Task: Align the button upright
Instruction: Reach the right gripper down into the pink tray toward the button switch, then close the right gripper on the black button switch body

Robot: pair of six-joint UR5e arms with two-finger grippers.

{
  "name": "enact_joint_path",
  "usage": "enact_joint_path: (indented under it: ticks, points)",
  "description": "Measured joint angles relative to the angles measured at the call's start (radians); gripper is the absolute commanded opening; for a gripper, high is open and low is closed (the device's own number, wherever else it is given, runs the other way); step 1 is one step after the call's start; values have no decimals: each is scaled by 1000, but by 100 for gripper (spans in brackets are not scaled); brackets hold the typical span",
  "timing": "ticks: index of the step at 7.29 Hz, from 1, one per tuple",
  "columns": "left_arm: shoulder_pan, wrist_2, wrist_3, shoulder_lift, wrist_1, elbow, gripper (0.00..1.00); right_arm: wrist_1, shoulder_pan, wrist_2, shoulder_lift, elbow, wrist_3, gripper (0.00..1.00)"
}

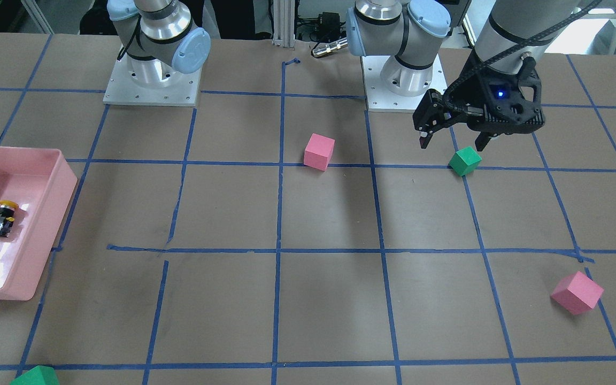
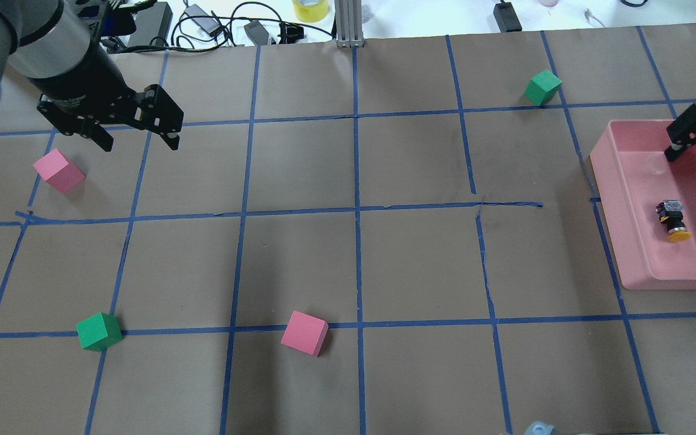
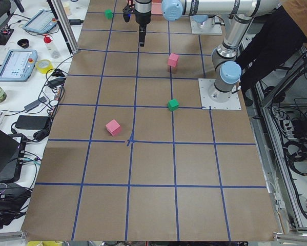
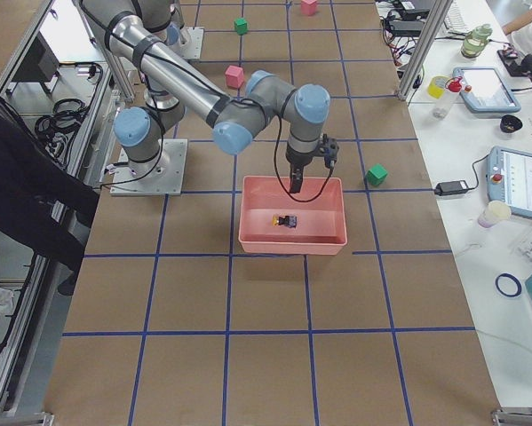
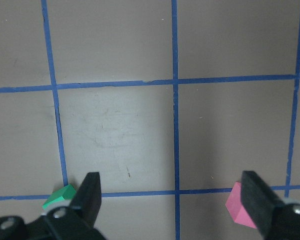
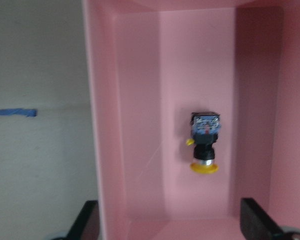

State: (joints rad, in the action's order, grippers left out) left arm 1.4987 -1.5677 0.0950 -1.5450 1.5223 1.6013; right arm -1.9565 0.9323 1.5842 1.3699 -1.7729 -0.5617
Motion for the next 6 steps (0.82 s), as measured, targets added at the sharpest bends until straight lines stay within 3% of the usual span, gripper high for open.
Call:
enact_joint_path:
  ticks: [3, 6]
  points:
    - [0, 0, 0, -1, -2, 0, 100, -221, -30, -11, -59, -108, -44, 100]
    - [0, 0, 0, -1, -2, 0, 100, -330, -33, -32, -90, -161, -48, 100]
